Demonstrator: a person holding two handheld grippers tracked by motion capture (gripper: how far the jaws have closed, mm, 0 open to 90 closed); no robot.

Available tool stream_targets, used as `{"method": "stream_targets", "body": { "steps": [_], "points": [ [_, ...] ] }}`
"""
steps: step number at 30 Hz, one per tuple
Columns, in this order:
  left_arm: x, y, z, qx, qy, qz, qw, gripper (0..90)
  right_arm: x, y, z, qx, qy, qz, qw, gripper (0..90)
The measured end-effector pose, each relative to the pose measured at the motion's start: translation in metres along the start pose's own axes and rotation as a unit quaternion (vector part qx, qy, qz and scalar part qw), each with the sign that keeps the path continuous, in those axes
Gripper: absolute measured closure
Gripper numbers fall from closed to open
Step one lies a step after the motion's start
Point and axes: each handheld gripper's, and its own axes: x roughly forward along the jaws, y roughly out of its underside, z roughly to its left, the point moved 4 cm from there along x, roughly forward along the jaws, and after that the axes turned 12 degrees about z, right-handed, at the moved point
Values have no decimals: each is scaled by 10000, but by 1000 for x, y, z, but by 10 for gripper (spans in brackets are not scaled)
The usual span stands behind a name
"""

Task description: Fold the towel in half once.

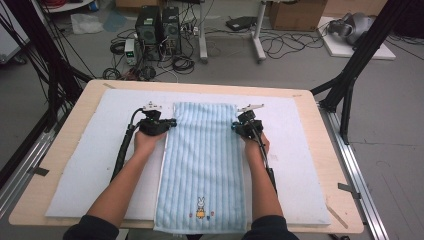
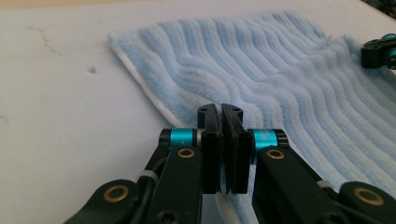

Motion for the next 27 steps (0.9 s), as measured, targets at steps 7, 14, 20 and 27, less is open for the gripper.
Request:
{"method": "stream_targets", "body": {
  "steps": [7, 14, 20, 27],
  "points": [
    [-6, -10, -1, 181, 139, -77, 9997, 855, -3, -7, -6, 143, -160, -255, 9994, 861],
    [-14, -1, -6, 260, 196, -91, 9994, 855, -11, 4, -2, 224, -472, -425, 9977, 859],
    [-27, 1, -15, 473, 283, -229, 9982, 854, -25, 11, 4, 53, -541, -507, 9972, 859],
    [-41, 18, -20, 567, 451, -289, 9970, 854, -39, 24, 14, -164, -645, -593, 9960, 859]
  ]
}}
